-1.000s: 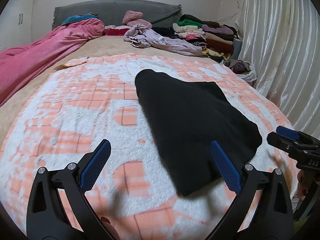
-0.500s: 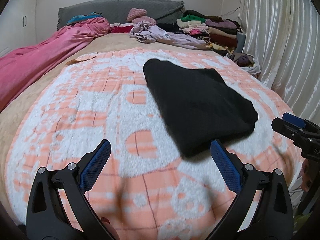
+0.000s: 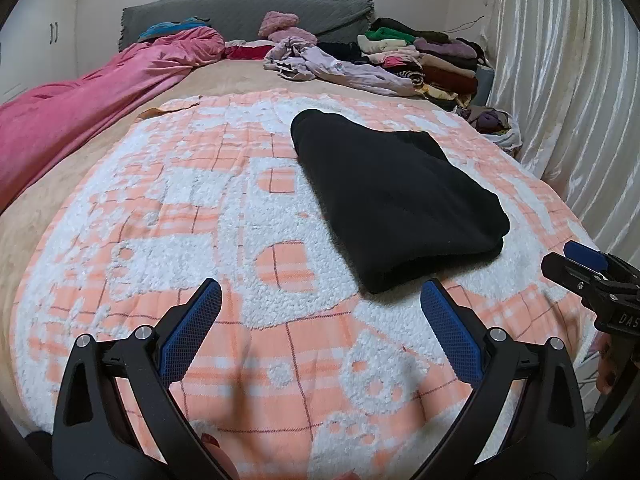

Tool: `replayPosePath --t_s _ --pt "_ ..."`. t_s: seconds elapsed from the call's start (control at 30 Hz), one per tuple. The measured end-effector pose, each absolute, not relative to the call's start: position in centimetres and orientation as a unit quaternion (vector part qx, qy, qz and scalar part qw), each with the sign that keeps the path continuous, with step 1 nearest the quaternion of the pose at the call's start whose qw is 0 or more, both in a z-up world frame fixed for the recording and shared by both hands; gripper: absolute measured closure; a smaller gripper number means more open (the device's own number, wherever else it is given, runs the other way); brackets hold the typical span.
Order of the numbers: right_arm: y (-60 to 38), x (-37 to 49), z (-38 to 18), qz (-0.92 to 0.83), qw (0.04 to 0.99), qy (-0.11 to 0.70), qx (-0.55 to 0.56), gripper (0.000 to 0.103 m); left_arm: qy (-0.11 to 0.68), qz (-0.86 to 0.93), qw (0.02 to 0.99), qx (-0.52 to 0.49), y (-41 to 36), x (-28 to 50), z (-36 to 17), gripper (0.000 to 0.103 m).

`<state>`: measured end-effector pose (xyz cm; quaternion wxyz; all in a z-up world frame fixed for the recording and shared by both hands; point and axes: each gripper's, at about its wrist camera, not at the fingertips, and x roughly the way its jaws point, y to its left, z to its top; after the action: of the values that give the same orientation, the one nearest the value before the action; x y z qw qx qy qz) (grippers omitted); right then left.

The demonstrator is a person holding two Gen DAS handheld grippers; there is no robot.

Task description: Fold small clothes

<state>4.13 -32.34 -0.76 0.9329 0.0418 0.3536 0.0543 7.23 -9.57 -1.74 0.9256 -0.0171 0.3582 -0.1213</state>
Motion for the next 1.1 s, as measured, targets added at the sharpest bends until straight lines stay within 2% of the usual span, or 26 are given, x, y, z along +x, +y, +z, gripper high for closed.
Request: replayPosePath --t_s 1.1 --pt "-31.62 3.33 0.18 0.06 0.934 0.35 0.032 0.005 0.358 -0.103 0.928 -0.021 -8.79 6.93 -1.15 0.01"
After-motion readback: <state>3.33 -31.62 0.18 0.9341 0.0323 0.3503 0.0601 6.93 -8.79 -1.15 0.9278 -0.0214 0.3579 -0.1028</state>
